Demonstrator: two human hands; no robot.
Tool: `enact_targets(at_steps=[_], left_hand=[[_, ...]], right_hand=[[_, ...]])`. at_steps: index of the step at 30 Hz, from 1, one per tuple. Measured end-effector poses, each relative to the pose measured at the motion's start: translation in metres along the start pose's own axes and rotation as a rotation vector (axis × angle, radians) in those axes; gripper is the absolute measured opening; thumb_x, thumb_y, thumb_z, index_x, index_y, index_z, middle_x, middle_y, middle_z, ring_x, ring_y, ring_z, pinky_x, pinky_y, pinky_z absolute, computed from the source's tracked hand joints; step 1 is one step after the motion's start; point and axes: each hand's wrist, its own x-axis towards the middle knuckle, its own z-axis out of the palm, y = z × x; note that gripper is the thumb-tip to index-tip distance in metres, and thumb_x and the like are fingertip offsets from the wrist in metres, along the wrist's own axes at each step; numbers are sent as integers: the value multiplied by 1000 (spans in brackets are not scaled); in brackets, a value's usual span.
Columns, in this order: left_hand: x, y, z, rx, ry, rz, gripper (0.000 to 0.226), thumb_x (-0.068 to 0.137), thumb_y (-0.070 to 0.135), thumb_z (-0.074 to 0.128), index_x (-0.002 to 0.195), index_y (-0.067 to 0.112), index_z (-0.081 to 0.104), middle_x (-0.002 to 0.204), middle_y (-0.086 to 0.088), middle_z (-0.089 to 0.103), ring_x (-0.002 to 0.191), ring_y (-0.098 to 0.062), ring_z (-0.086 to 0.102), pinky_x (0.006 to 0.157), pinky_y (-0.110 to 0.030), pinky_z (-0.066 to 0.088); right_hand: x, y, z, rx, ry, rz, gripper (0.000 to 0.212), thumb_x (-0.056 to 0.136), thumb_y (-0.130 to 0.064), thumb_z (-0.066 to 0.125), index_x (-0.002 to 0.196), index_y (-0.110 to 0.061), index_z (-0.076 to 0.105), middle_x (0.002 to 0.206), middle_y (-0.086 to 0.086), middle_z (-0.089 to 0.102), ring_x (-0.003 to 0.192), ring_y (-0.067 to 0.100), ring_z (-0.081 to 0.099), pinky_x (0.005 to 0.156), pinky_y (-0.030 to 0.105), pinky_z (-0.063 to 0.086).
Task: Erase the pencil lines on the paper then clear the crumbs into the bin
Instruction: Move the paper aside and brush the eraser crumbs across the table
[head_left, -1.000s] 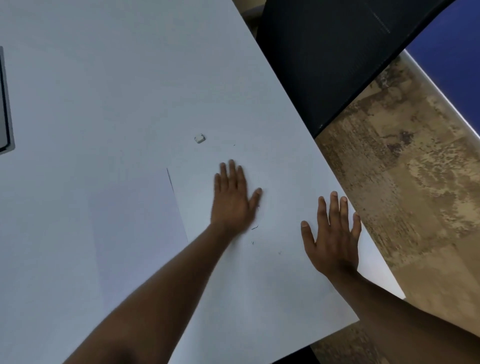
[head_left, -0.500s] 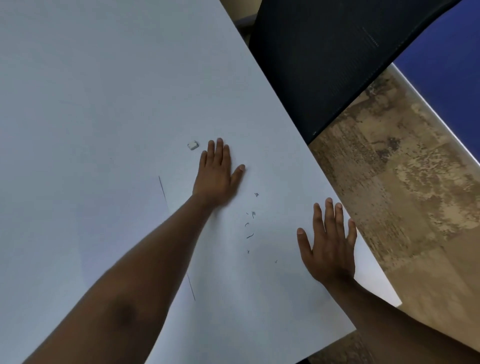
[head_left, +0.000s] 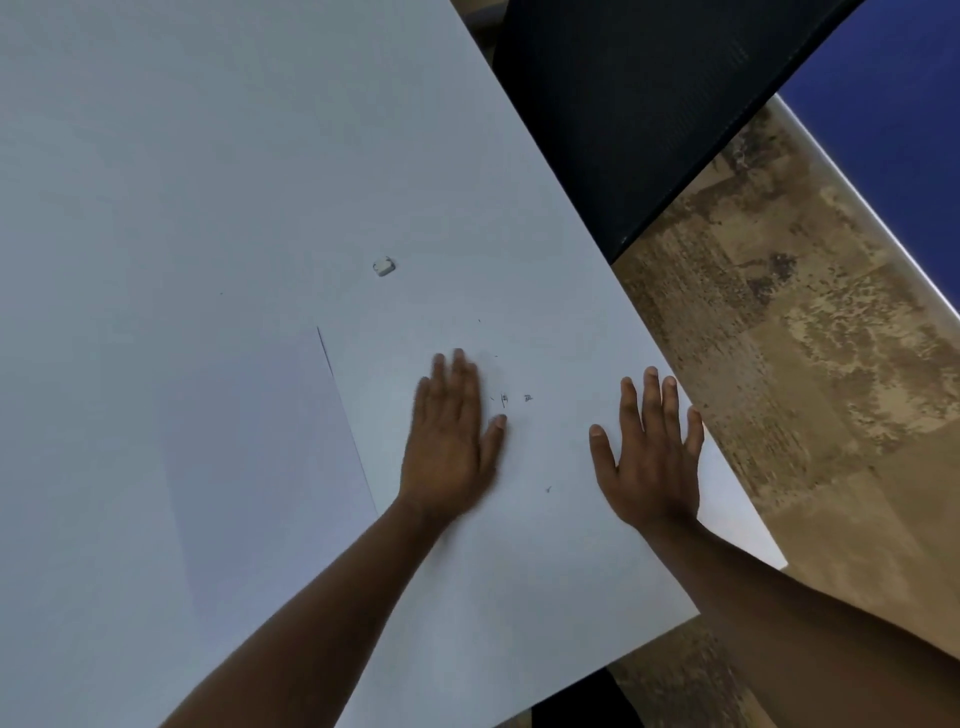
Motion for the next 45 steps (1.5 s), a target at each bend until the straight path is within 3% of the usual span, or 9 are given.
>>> enact_targets(at_steps=[3, 12, 18, 24, 29, 34, 39, 42, 45], left_hand=[[11, -2, 0, 9, -17, -186, 79, 105, 58, 14, 162, 5, 4, 171, -12, -5, 157, -26, -16, 128, -43, -4], [67, 7, 14, 134, -101, -63, 78, 106, 59, 16, 162, 5, 4, 170, -16, -7, 157, -32, -14, 127, -45, -7], [48, 67, 28, -114, -201, 147, 69, 108, 50, 17, 163, 11, 3, 172, -6, -1, 158, -21, -11, 128, -43, 4], [-6, 92, 24, -215, 169, -246, 70, 108, 47, 23, 163, 8, 5, 172, -8, -3, 158, -22, -12, 129, -39, -4], [-55, 96, 50, -47, 45, -554, 79, 106, 55, 13, 161, 0, 4, 169, -19, -10, 157, -33, -16, 127, -56, 2], [-35, 103, 66, 25, 19, -385, 75, 107, 52, 13, 161, 1, 0, 169, -21, -11, 155, -38, -19, 127, -53, -4], [-9, 110, 52, -171, 66, -114, 65, 108, 44, 14, 162, 11, 1, 171, -6, -6, 158, -21, -13, 129, -42, -1], [-9, 99, 40, -96, 233, -313, 67, 108, 41, 19, 161, 2, 15, 170, -16, 7, 158, -33, -1, 129, -45, 0], [-12, 82, 42, -19, 160, -516, 74, 105, 47, 14, 159, -3, 18, 169, -23, 9, 157, -41, 0, 127, -55, 4]], right_hand=[[-1, 0, 0, 3, 6, -2, 70, 100, -56, 21, 157, -14, 23, 166, 11, 9, 154, 28, 4, 119, 57, 14], [1, 1, 5, -10, 30, -18, 72, 100, -58, 20, 157, -14, 24, 165, 12, 12, 153, 29, 6, 120, 57, 12], [-1, 2, 5, -50, 47, -31, 72, 101, -57, 19, 158, -13, 19, 166, 13, 8, 153, 29, 4, 120, 56, 13], [-1, 2, 6, -33, 49, -37, 72, 101, -57, 18, 158, -13, 18, 166, 13, 7, 153, 30, 3, 120, 56, 12], [-3, 4, 8, -10, 88, -42, 65, 104, -50, 20, 157, -12, 22, 165, 14, 12, 153, 30, 7, 119, 57, 14], [-4, 6, 11, 48, 126, -52, 57, 106, -41, 24, 156, -12, 26, 164, 12, 16, 153, 29, 7, 118, 56, 16], [-6, 6, 11, 82, 134, -54, 55, 107, -39, 25, 155, -13, 29, 164, 10, 18, 153, 28, 7, 119, 55, 14], [-5, 6, 11, 104, 110, -52, 56, 106, -41, 22, 155, -13, 30, 164, 9, 17, 153, 27, 5, 120, 54, 13], [-5, 8, 11, 103, 92, -50, 58, 106, -43, 18, 155, -14, 30, 165, 8, 16, 154, 28, 4, 120, 54, 11]])
